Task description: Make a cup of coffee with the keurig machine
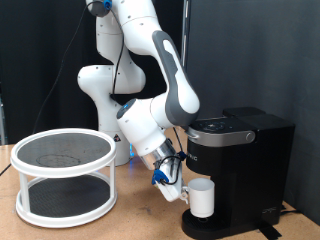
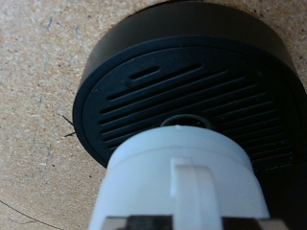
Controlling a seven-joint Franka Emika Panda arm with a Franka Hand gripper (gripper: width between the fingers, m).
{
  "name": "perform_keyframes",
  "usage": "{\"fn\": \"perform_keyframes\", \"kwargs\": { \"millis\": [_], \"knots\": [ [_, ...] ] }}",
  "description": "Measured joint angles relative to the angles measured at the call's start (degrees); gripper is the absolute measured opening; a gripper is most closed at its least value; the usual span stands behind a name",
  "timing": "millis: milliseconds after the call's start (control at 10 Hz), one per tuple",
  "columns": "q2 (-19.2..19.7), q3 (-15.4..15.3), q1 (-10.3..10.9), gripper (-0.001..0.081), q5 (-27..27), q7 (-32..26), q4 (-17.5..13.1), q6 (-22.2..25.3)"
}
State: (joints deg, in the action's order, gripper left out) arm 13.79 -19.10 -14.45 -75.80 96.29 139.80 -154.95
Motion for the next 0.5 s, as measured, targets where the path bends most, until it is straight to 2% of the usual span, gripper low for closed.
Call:
{"fn": "perform_keyframes", "kwargs": {
  "millis": [100,200,300,400,500],
  "knots": [
    [0.00,0.00,0.00,0.0003,0.00,0.00,0.01,0.15],
    [0.00,0.00,0.00,0.0220,0.00,0.00,0.02,0.19],
    [0.00,0.00,0.00,0.0220,0.00,0.00,0.02,0.21],
    [0.00,0.00,0.00,0.0398,-0.02,-0.02,0.02,0.24],
    [0.00,0.00,-0.01,0.0398,-0.27,-0.61,0.02,0.23]
  ]
}}
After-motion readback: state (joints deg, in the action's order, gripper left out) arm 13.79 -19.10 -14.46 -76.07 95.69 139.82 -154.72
